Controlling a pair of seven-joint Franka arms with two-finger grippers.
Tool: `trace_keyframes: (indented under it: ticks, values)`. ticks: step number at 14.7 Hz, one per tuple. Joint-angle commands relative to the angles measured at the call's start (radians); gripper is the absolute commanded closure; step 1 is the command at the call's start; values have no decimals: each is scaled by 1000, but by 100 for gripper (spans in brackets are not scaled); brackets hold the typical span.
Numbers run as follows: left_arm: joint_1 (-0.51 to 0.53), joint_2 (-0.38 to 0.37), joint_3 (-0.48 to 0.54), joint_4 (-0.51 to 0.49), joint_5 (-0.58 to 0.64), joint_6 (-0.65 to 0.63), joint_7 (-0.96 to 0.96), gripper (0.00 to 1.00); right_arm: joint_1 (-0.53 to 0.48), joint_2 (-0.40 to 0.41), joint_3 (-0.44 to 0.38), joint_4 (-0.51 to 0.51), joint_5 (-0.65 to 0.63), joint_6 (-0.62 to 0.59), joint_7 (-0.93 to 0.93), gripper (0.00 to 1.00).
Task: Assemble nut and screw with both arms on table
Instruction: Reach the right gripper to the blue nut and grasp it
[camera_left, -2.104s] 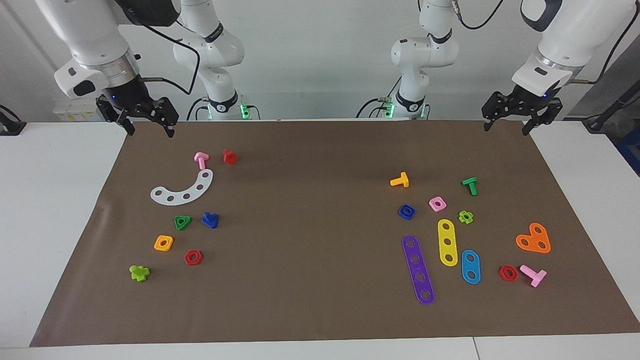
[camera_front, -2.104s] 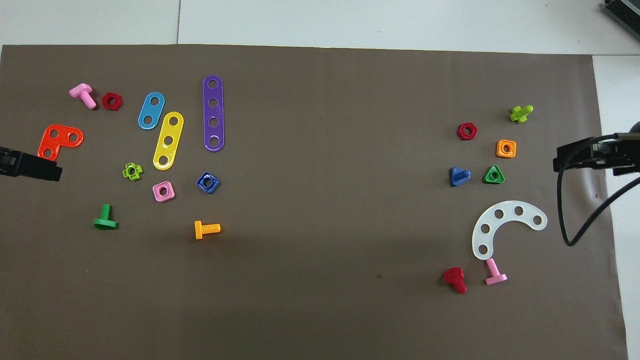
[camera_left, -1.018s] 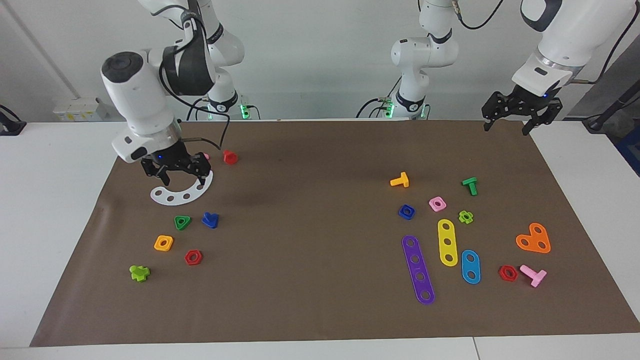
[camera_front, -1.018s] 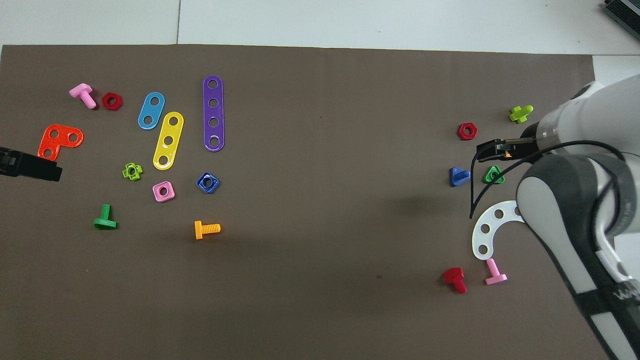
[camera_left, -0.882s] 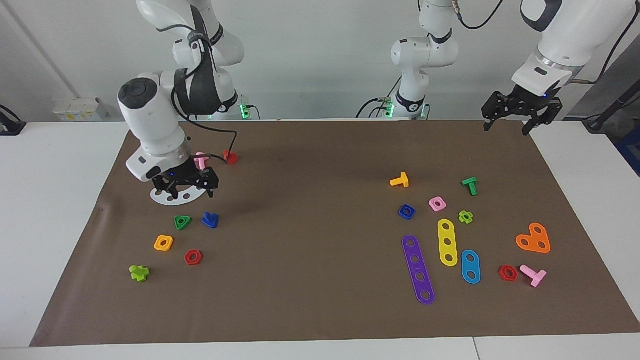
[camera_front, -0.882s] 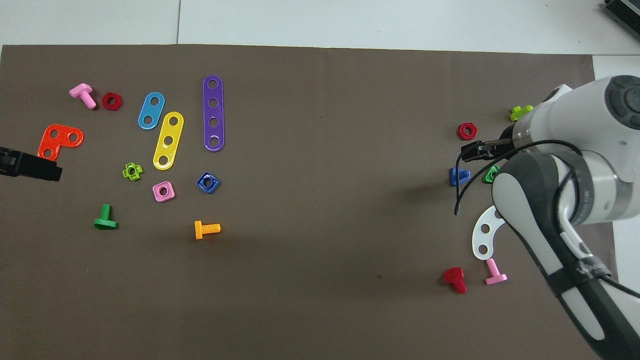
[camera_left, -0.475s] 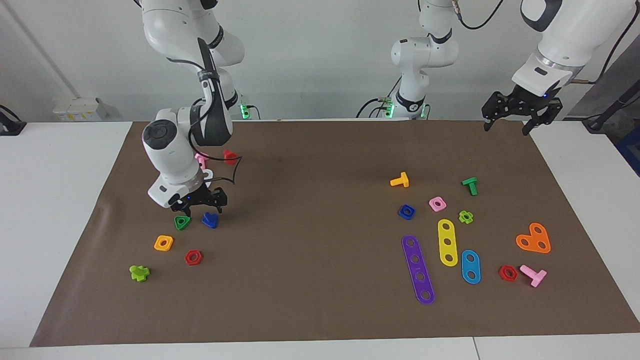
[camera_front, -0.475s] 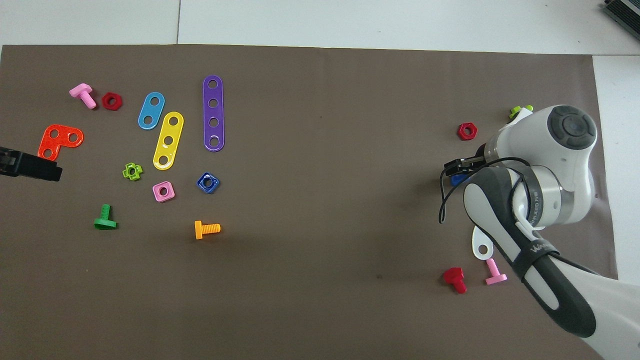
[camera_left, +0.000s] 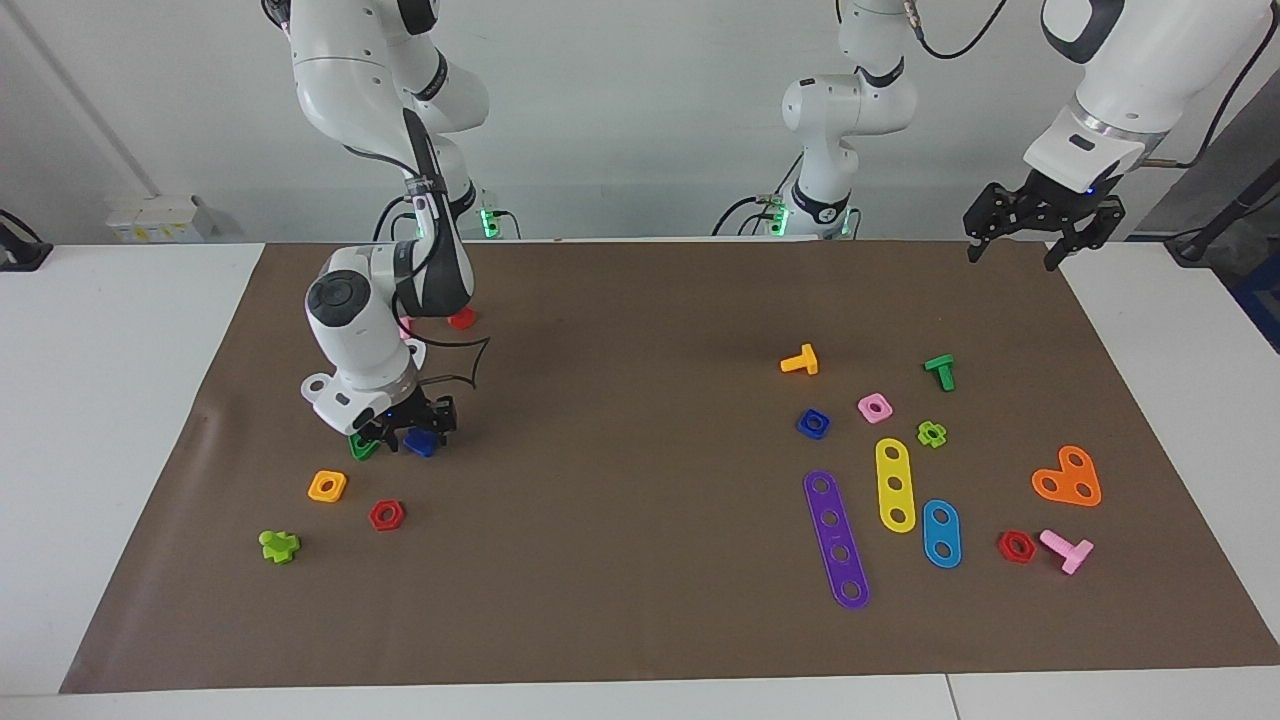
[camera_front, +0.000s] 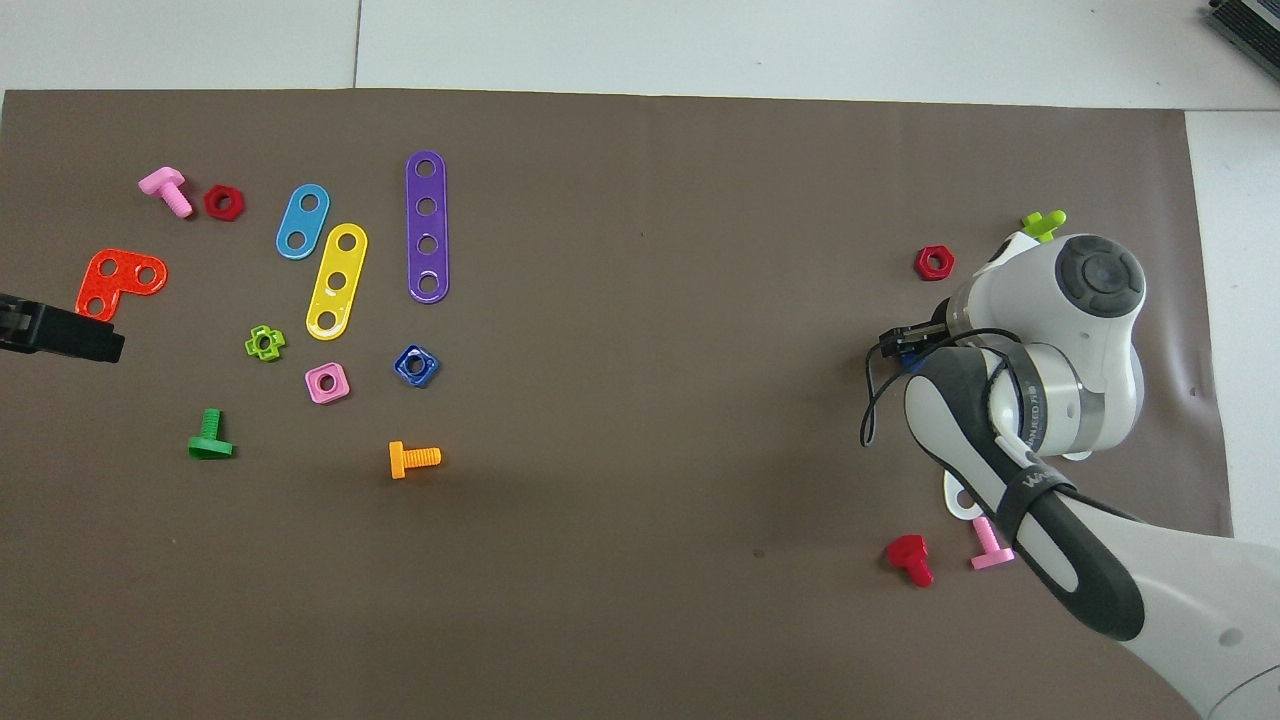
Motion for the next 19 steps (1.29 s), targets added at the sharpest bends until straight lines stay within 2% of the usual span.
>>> trace_keyframes:
  ticks: [1,6,11,12,13,14,19]
  values:
    - [-9,-5,11,-4,-14,-10,-8,0,-8,-13,2,-11,22,2,-43,34]
    - [-9,-5,11,-4,-14,-10,-8,0,-7,-27,2,-2,22,-33,-45,34]
    - [-9,-5,11,-4,-14,-10,-8,0,-7,-34,2,0,22,-35,-46,71]
    - [-9,-5,11,-4,-14,-10,-8,0,-7,-34,2,0,22,-35,-46,81]
    - [-9,-5,11,-4,-14,-10,-9,0,-7,-34,2,0,22,-33,-46,95]
    - [-9,-5,11,-4,-14,-10,-9,0,-7,-34,2,0,22,-31,-48,100]
    - [-9,-5,11,-4,-14,-10,-8,0,-4,-37,4,18,22,-45,-31,100]
